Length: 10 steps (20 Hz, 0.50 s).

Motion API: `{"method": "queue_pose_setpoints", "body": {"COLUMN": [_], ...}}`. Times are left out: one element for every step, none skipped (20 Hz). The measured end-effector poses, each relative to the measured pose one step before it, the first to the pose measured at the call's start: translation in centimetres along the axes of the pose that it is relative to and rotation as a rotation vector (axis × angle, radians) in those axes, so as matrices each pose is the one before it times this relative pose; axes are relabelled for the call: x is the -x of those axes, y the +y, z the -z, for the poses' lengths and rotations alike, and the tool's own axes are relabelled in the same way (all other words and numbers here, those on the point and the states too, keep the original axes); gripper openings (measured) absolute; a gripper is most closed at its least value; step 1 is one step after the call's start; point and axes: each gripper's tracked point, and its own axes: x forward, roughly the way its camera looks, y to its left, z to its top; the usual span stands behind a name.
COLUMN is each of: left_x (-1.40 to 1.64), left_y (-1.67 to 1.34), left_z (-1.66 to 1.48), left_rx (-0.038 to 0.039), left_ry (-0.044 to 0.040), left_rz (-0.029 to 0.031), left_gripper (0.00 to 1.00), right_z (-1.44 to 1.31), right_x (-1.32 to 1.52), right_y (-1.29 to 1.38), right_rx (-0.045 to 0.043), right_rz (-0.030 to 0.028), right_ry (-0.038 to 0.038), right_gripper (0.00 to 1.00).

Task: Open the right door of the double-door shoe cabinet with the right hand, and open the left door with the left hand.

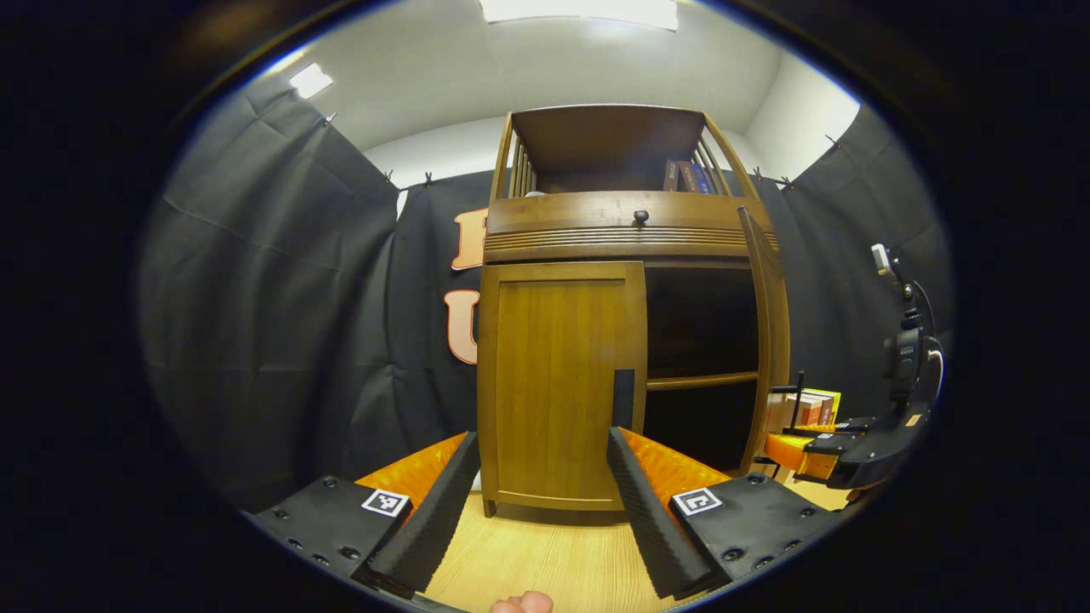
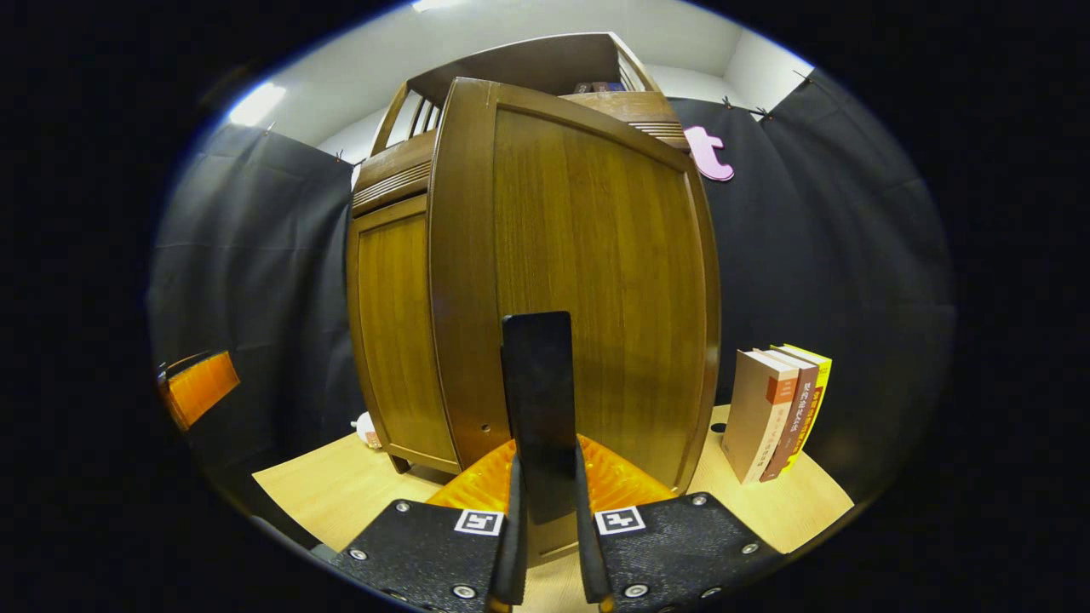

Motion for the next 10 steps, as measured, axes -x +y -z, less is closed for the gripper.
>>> {"method": "queue_pose_setpoints", "body": {"left_x": [0.173,0.068,0.109,0.090,0.137,0.152,-0.025,-0.099,-0.167,-0.344], "left_y": [-0.244,-0.369,-0.329,-0.321,-0.332,-0.405,-0.393,-0.370,-0.358,-0.514], "left_z": [-0.063,-0.033,0.203,0.022,-0.029,0.041,0.000,-0.041,0.037,0.143], "left_rx": [-0.00011,0.00061,0.00115,0.00141,0.00233,0.00275,0.00072,0.00262,0.00557,0.00557], "left_ry": [-0.00022,0.00229,0.00111,-0.00032,-0.00048,-0.00169,0.00234,-0.00503,-0.00502,0.00233], "left_rz": [0.00341,0.00466,0.00462,0.00358,0.00490,0.00802,0.01055,0.01028,0.01060,0.01489], "left_gripper": [0.93,0.93,0.93,0.93,0.93,0.93,0.93,0.93,0.93,0.93], "right_z": [0.029,0.004,-0.041,-0.060,-0.024,0.064,-0.002,-0.055,0.075,-0.006], "right_x": [0.337,0.406,0.400,0.641,0.664,0.660,0.405,0.524,0.376,0.389], "right_y": [-0.385,-0.516,-0.443,-0.411,-0.644,-0.736,-0.642,-0.789,-0.728,-0.750], "right_rx": [-0.00678,-0.00846,-0.00372,0.00521,0.00658,0.00210,-0.00288,-0.00562,-0.00470,-0.00391], "right_rz": [0.00353,0.00761,0.01020,0.00903,0.00870,0.01348,0.01613,0.01667,0.01377,0.01260], "right_ry": [0.00100,0.00132,-0.00162,-0.00666,-0.00535,-0.00658,-0.00389,-0.00283,-0.00058,-0.00083], "right_gripper": [0.25,0.25,0.25,0.25,0.25,0.19,0.22,0.21,0.14,0.25]}}
